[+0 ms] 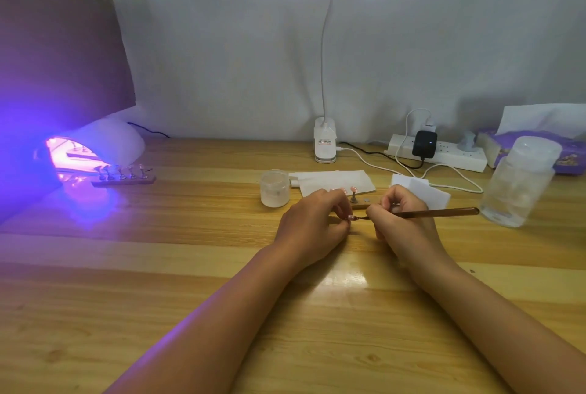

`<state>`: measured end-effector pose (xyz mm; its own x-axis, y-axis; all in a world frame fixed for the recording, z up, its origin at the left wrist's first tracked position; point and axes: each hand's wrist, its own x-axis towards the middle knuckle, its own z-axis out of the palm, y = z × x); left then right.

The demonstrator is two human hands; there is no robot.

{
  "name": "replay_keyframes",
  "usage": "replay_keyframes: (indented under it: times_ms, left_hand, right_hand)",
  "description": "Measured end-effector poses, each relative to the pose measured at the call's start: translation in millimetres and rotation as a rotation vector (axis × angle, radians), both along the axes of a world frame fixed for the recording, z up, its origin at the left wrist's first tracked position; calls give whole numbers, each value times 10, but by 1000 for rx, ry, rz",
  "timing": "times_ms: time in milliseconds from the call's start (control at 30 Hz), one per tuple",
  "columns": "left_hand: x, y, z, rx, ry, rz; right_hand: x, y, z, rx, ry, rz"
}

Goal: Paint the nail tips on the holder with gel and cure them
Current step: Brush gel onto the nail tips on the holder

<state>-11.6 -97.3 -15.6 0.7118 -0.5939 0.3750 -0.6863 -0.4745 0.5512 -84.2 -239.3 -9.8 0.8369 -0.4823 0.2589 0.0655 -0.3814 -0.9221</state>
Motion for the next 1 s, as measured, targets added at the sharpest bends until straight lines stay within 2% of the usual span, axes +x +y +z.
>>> replay_keyframes:
  times_ms: [133, 400, 567, 700, 1000]
  left_hand:
    - [6, 2, -4, -1, 2, -1]
    - [16, 12, -15, -4, 4, -15]
    - [17, 17, -27, -27, 20, -4]
    - [37, 14, -36, -47, 47, -10]
    - [92, -4, -60, -122, 119, -18]
  right_hand:
    - [-2, 2, 2, -1, -15, -36]
    - [-34, -3, 67, 179, -21, -52]
    - [-46, 7, 67, 149, -31, 15]
    - [-47, 1, 70, 236, -88, 75]
    - [-27, -35, 49, 225, -69, 59]
